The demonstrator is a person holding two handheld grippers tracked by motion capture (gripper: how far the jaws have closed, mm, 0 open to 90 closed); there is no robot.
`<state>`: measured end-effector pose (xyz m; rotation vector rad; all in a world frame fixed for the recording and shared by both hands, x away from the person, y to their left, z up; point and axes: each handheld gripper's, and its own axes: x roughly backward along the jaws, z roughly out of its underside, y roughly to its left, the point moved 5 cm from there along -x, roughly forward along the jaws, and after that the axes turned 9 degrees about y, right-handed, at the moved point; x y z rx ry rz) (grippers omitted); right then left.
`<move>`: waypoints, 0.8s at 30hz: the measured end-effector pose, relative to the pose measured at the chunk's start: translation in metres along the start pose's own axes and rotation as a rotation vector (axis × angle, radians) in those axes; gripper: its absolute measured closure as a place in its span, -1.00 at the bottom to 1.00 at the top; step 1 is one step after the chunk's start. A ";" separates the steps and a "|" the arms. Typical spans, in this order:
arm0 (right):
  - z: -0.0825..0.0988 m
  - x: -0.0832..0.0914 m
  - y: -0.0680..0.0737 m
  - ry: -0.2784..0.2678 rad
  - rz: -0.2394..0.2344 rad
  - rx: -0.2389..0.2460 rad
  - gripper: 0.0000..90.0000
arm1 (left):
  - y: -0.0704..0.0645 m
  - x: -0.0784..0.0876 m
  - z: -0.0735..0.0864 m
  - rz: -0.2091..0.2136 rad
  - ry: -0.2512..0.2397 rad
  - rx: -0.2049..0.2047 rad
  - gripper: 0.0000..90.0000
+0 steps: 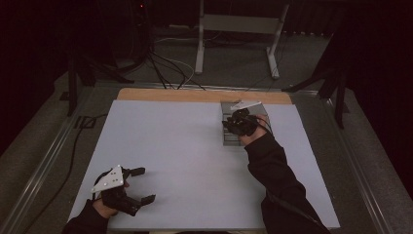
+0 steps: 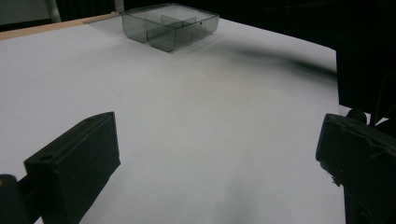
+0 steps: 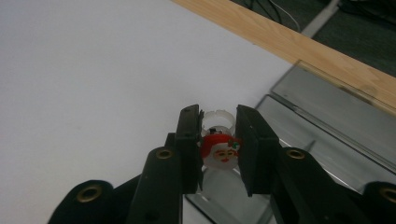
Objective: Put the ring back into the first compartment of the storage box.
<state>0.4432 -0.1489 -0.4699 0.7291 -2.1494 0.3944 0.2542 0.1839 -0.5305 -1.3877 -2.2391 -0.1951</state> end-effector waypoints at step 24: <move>0.002 -0.026 -0.027 0.046 0.045 -0.082 0.59 | 0.000 0.001 -0.001 0.005 -0.006 0.003 -0.99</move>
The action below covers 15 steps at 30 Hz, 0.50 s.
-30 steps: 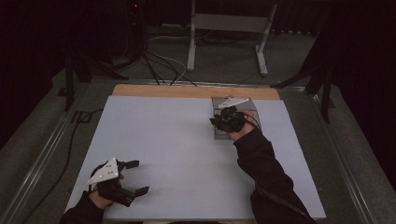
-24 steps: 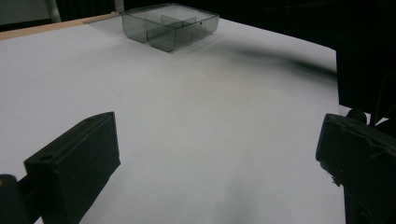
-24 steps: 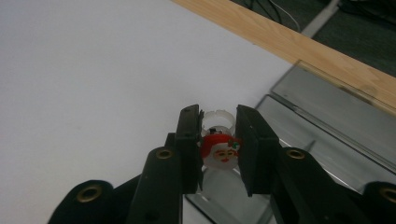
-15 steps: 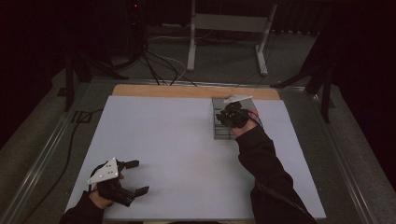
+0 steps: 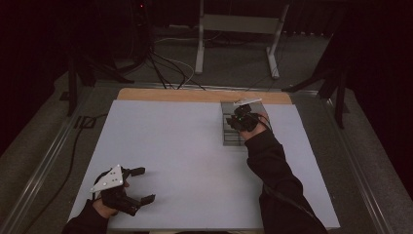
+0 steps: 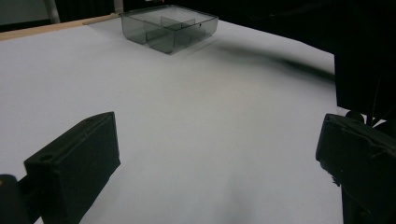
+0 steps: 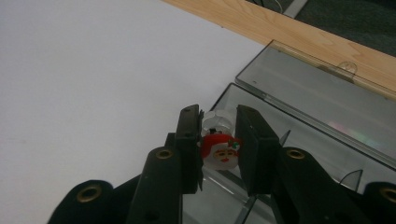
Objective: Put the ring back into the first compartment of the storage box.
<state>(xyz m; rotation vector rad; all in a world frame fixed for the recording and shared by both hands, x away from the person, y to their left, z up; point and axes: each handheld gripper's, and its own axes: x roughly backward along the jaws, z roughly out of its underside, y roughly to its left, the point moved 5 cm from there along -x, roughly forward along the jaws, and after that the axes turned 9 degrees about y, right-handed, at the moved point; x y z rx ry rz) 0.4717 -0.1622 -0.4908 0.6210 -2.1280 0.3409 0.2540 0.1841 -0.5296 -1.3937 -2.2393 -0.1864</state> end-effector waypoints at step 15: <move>0.006 -0.023 -0.010 0.044 0.013 -0.043 0.58 | 0.000 0.000 0.000 0.002 -0.002 0.003 -0.99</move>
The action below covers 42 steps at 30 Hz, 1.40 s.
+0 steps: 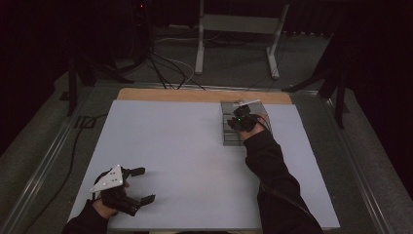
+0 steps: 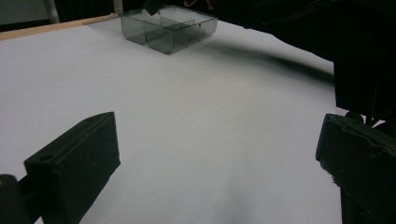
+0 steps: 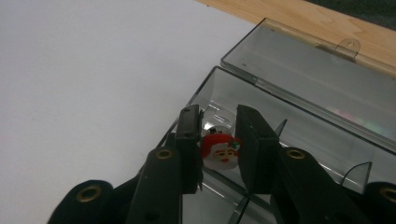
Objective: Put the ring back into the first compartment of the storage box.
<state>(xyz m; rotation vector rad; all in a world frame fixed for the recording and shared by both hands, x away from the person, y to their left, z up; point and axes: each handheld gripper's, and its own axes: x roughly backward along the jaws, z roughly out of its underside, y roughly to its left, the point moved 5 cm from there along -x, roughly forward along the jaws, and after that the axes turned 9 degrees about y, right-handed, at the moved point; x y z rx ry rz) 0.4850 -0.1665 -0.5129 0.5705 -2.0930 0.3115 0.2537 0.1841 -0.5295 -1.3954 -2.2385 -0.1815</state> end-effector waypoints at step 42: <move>0.001 -0.015 -0.008 0.033 -0.029 -0.044 -0.01 | 0.000 -0.001 0.000 0.002 0.002 -0.002 -0.99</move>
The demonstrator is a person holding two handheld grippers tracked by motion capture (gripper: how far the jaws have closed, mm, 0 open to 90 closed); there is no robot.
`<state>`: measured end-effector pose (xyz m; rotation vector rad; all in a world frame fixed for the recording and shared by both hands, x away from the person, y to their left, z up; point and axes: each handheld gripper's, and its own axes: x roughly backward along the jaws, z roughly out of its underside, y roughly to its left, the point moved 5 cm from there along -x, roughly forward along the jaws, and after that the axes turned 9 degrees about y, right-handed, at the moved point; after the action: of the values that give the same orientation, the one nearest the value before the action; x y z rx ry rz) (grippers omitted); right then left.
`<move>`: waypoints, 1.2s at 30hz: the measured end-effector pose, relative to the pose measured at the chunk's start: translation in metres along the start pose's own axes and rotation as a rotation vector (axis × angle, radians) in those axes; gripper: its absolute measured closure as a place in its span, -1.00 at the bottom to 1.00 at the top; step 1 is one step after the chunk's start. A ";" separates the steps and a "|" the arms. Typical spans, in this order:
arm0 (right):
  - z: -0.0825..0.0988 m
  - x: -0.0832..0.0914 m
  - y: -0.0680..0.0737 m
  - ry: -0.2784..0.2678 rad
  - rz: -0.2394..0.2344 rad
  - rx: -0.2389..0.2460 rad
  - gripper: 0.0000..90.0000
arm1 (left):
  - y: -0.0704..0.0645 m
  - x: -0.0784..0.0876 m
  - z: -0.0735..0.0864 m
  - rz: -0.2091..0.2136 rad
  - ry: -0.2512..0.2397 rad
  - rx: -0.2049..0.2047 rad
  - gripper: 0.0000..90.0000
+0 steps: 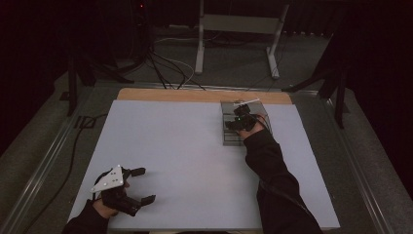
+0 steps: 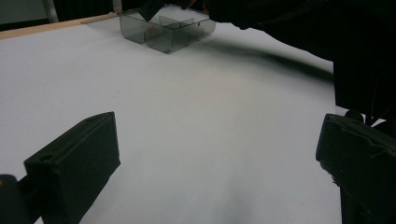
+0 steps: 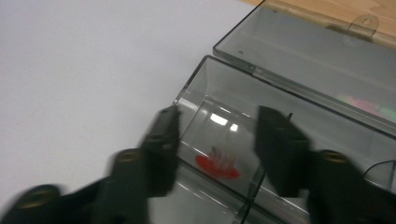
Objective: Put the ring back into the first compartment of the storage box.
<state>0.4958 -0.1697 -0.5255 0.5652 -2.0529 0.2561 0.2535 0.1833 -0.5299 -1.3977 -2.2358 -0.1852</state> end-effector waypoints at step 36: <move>0.012 0.066 0.032 -0.102 -0.181 0.086 -1.00 | 0.000 -0.002 -0.001 0.007 -0.001 0.001 -0.99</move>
<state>0.4423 -0.1652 -0.4738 0.8272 -2.0803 0.2129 0.2543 0.1816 -0.5299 -1.4049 -2.2318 -0.1805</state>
